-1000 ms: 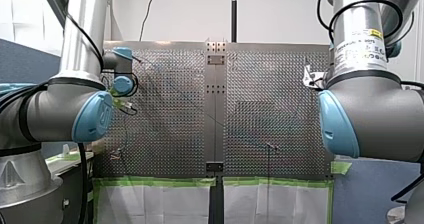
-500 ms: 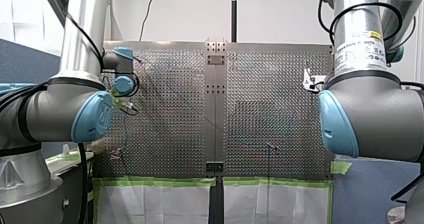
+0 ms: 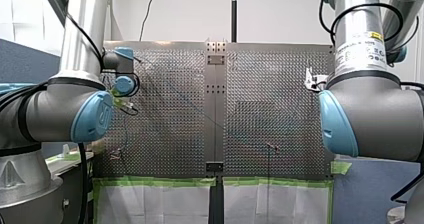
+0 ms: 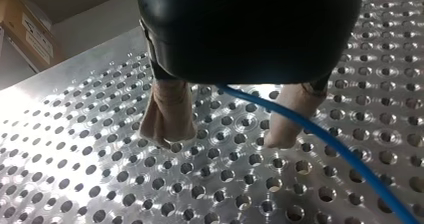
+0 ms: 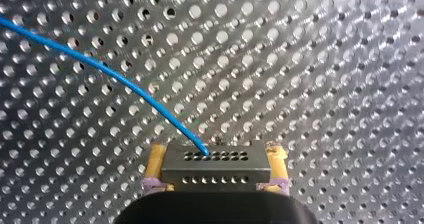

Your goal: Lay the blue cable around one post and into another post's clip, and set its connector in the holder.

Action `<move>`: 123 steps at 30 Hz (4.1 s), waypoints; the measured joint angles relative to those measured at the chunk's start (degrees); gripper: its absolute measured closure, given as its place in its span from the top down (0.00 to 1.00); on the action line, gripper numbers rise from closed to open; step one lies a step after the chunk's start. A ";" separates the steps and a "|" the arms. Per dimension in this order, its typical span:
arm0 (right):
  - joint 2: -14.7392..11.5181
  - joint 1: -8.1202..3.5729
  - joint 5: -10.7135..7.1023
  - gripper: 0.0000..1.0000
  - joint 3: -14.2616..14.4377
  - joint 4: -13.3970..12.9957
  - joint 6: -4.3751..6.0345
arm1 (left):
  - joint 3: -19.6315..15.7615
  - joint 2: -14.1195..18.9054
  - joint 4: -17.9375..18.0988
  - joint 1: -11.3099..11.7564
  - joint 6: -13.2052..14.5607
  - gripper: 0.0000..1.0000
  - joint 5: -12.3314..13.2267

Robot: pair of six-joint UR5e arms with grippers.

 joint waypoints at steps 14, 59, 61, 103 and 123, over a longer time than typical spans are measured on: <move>0.02 -1.03 0.00 0.04 -0.41 0.17 0.26 | 0.01 0.00 0.00 -0.30 0.12 1.00 0.00; 0.50 -0.68 0.68 0.10 -0.34 -2.43 1.53 | 0.02 0.00 0.00 -0.49 0.38 1.00 0.13; 0.56 -0.68 0.66 0.10 -0.34 -2.71 1.90 | 0.01 0.00 0.00 -0.50 0.38 1.00 0.12; 0.57 0.01 2.19 0.99 -0.36 -3.68 2.20 | 0.00 0.00 -0.66 -0.78 0.55 1.00 0.01; 0.57 0.42 2.15 0.99 -0.38 -3.77 2.20 | -0.05 4.35 -7.68 -0.93 -1.83 1.00 -1.09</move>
